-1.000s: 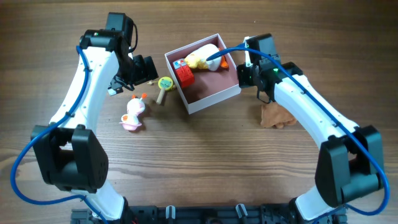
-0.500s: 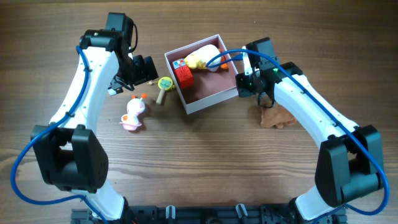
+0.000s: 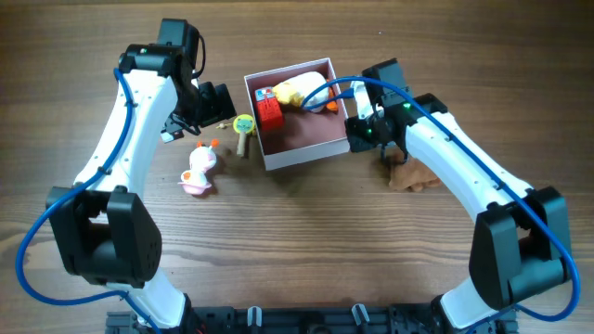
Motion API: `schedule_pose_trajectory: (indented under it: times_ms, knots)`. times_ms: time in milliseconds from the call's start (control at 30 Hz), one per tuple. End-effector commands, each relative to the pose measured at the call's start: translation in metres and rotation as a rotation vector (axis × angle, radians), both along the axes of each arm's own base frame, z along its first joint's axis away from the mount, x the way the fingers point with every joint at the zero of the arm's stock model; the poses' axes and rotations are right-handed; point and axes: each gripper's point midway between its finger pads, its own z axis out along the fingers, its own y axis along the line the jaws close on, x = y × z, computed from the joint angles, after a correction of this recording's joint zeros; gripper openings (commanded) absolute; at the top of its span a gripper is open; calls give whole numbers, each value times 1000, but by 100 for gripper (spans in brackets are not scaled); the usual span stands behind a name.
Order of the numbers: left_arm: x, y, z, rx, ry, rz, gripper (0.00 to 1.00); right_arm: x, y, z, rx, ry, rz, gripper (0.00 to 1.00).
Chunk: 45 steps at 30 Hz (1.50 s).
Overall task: Pack container
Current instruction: 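Move the right gripper toward the brown plush bear on the right, then lower the right gripper onto the brown plush bear and grasp it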
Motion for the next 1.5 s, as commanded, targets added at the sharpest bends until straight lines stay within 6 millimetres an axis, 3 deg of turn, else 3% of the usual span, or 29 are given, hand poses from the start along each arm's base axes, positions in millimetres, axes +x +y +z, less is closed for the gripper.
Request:
schedule_pose_trajectory:
  times_ms: [0,133,267,433,533,633,667,733,800,1300,1467]
  knots:
    - [-1,2,2,5,-6,2,100,-5,9,-2,32,30,33,4]
    - [-1,2,2,5,-5,1,100,-10,6,-4,19,50,29,4]
    - [-1,2,2,6,-6,1,100,-2,-11,-2,-38,25,-75,4]
    - [-1,2,2,5,-5,2,100,4,-37,28,-73,-53,-216,4]
    - [-1,2,2,6,-5,2,100,-8,-60,48,-90,-55,-333,5]
    - [-1,2,2,6,-5,2,100,-29,-78,56,-100,-2,-404,17]
    - [-1,2,2,6,-5,1,100,-35,-84,55,-108,22,-426,29]
    - [-1,2,2,6,-5,1,100,-45,-93,52,-119,71,-478,65]
    - [-1,2,2,6,-5,1,100,-50,-99,47,-125,100,-509,75]
    - [-1,2,2,6,-5,1,100,-76,-128,-28,-115,162,-684,93]
    - [-1,2,2,5,-6,2,100,-72,-127,-34,-111,141,-655,93]
